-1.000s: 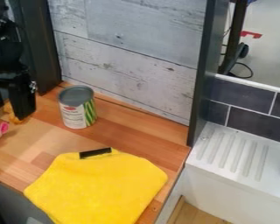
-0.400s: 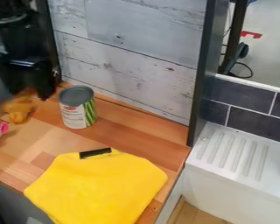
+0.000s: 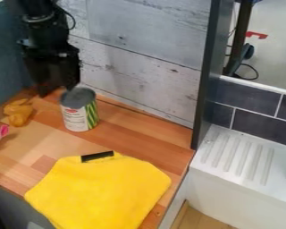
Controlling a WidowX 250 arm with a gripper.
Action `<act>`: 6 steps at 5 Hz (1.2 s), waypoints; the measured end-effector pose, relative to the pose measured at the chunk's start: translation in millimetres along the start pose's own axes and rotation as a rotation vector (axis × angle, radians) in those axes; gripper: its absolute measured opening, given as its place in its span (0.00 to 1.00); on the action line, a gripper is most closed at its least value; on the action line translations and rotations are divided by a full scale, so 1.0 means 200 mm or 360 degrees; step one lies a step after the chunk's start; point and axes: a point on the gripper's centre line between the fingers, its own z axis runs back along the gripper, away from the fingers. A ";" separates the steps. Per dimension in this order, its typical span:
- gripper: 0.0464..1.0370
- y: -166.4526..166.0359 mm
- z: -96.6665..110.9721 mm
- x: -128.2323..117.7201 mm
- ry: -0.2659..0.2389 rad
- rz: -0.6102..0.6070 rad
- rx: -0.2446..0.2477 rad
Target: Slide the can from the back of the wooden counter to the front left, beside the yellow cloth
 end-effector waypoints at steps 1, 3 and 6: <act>0.96 -0.02 -0.04 0.10 -0.0089 -0.0021 0.0022; 0.96 -0.04 -0.13 0.28 -0.0127 -0.0017 0.0065; 0.96 0.00 -0.25 0.40 -0.0073 -0.0083 0.0071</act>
